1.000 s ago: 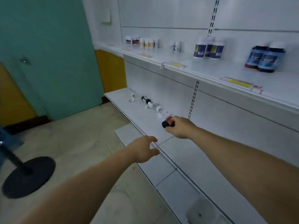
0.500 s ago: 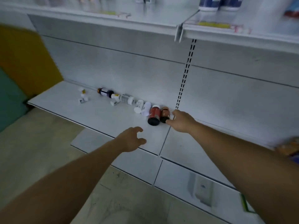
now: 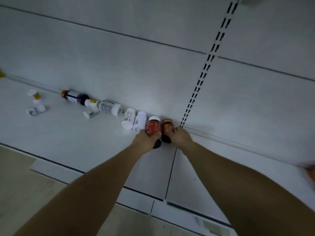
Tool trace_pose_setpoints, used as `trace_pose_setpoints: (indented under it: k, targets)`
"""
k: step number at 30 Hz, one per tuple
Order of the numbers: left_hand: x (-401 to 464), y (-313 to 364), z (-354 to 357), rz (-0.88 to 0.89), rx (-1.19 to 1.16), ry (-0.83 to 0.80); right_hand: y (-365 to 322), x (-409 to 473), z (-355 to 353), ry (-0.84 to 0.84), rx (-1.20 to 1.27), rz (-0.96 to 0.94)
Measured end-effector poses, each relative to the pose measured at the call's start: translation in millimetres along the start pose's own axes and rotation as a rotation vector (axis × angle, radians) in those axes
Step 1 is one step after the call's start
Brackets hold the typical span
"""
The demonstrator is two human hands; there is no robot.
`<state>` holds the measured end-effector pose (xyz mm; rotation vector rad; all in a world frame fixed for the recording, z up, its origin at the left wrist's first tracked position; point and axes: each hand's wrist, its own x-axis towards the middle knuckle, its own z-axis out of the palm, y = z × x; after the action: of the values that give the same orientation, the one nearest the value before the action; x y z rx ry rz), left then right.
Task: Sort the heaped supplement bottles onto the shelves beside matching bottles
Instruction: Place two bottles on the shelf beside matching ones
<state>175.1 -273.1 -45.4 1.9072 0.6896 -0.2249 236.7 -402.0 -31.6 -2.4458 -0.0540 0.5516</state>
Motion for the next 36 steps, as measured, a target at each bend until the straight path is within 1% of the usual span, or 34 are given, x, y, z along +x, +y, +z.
trace_pose_setpoints:
  k: [2, 4, 5, 7, 8, 9, 10, 11, 13, 16, 18, 20, 22, 24, 28, 32, 34, 36]
  targets:
    - [6.2, -6.0, 4.6, 0.006, 0.008, 0.033, 2.6, 0.6, 6.4, 0.034, 0.121, 0.061]
    - [-3.7, -6.4, -0.3, -0.021, -0.082, 0.005, -1.1, -15.5, 4.0, 0.059, 0.382, 0.138]
    - [-12.5, -6.9, -5.3, -0.048, -0.181, -0.039, -2.0, -28.5, 1.9, 0.045, 0.547, 0.178]
    - [-45.2, -4.7, -23.5, -0.099, -0.462, -0.150, -5.6, -64.7, -4.5, -0.029, 0.926, 0.252]
    - [-66.7, -2.1, -36.2, -0.098, -0.591, -0.205, -8.6, -87.6, -8.7, -0.065, 1.133, 0.293]
    - [-87.5, -0.4, -49.7, -0.075, -0.692, -0.254, -13.7, -111.9, -14.1, -0.106, 1.323, 0.323]
    - [-109.6, 1.1, -64.2, -0.040, -0.782, -0.310, -19.7, -135.8, -19.2, -0.134, 1.451, 0.341]
    - [-131.0, 2.8, -78.8, 0.000, -0.867, -0.379, -27.1, -160.2, -23.9, -0.167, 1.526, 0.335]
    - [-173.0, 6.6, -105.6, 0.079, -1.013, -0.514, -46.1, -209.4, -32.3, -0.212, 1.556, 0.253]
    - [-229.4, 11.2, -140.4, 0.169, -1.086, -0.606, -77.5, -276.1, -42.9, -0.181, 1.476, 0.086]
    - [-265.4, 13.9, -162.5, 0.229, -1.067, -0.642, -92.7, -313.7, -49.2, -0.119, 1.444, 0.029]
    - [-298.1, 16.7, -183.1, 0.285, -1.034, -0.684, -104.6, -349.4, -57.0, -0.086, 1.465, -0.001]
    - [-329.8, 24.7, -199.1, 0.301, -1.016, -0.718, -113.4, -382.3, -66.5, -0.074, 1.502, -0.057]
    - [-360.1, 36.7, -209.6, 0.313, -0.999, -0.705, -120.0, -412.7, -75.8, -0.053, 1.498, -0.134]
    - [-408.6, 64.0, -215.8, 0.341, -0.963, -0.665, -122.5, -462.9, -100.0, 0.038, 1.375, -0.302]
    - [-446.1, 90.6, -200.7, 0.514, -0.904, -0.640, -107.2, -508.6, -137.9, 0.158, 1.410, -0.357]
    - [-467.2, 108.0, -180.2, 0.598, -0.843, -0.678, -87.7, -530.4, -159.3, 0.213, 1.435, -0.388]
    - [-492.3, 127.2, -149.5, 0.640, -0.803, -0.734, -59.2, -553.9, -181.4, 0.288, 1.440, -0.398]
